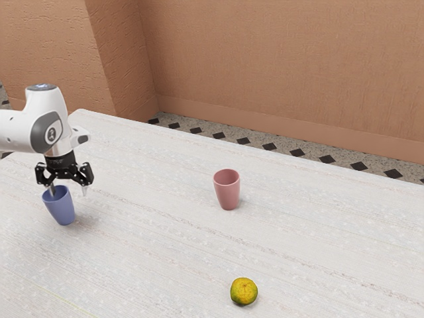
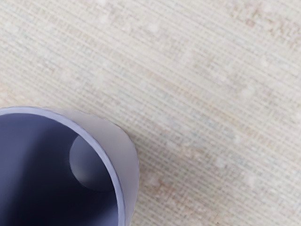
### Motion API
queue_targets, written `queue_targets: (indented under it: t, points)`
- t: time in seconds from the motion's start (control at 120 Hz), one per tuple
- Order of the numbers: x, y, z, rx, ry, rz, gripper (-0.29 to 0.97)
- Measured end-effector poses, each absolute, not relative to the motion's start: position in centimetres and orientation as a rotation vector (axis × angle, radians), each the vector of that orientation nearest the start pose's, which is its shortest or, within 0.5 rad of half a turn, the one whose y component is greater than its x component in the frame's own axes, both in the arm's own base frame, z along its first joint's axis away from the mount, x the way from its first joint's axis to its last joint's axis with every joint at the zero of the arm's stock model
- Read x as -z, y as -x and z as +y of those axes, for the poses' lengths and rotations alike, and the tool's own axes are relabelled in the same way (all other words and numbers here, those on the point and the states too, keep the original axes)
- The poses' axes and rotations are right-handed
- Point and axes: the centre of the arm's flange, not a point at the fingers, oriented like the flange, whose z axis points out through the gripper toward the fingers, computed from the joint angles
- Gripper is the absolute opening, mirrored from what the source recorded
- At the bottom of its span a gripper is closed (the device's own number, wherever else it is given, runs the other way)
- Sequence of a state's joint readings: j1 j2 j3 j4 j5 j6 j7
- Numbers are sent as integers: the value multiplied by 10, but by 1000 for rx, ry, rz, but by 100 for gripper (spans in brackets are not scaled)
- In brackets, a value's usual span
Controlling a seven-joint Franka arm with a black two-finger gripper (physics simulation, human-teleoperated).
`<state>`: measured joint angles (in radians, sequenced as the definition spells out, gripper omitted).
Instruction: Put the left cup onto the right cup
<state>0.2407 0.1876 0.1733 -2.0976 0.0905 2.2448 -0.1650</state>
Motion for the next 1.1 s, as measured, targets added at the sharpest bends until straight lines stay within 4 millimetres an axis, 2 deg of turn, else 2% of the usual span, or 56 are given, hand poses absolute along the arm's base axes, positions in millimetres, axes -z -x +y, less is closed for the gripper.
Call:
queue_targets:
  t: [1.008,1.1]
  points:
    - [-304,-524,241,-36,2928,-776,68]
    - [-304,-524,241,-33,2928,-778,62]
